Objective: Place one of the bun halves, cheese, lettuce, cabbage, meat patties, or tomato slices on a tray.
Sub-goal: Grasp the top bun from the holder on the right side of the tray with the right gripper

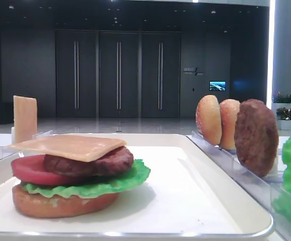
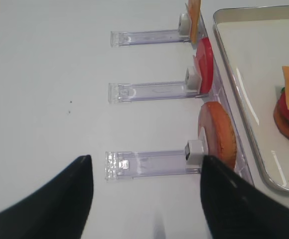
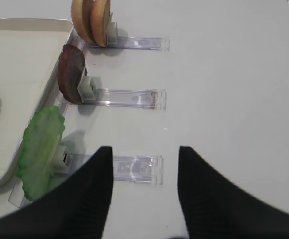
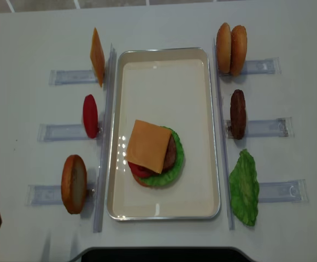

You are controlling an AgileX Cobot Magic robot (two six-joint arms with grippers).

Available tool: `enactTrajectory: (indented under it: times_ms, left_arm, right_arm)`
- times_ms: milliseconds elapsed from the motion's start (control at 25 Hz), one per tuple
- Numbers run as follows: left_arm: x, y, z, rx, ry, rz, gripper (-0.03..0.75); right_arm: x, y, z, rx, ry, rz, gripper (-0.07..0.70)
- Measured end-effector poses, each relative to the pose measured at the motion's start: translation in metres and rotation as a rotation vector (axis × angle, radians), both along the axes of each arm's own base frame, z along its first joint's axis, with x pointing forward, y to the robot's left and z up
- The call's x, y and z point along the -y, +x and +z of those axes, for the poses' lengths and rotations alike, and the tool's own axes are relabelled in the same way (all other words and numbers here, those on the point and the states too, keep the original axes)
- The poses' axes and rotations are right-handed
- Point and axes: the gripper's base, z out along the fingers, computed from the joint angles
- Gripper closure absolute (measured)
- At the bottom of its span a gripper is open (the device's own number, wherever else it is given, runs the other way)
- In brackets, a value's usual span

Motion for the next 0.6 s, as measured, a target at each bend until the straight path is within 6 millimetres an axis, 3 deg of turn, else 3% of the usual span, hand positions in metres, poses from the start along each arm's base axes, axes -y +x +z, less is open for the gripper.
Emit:
enactTrajectory:
  times_ms: [600]
  left_arm:
    - [0.0,0.0,0.0,0.0,0.0,0.0,0.199]
  right_arm:
    - [-0.0014,-0.0002,0.0001,-0.001,0.016,0.008,0.332]
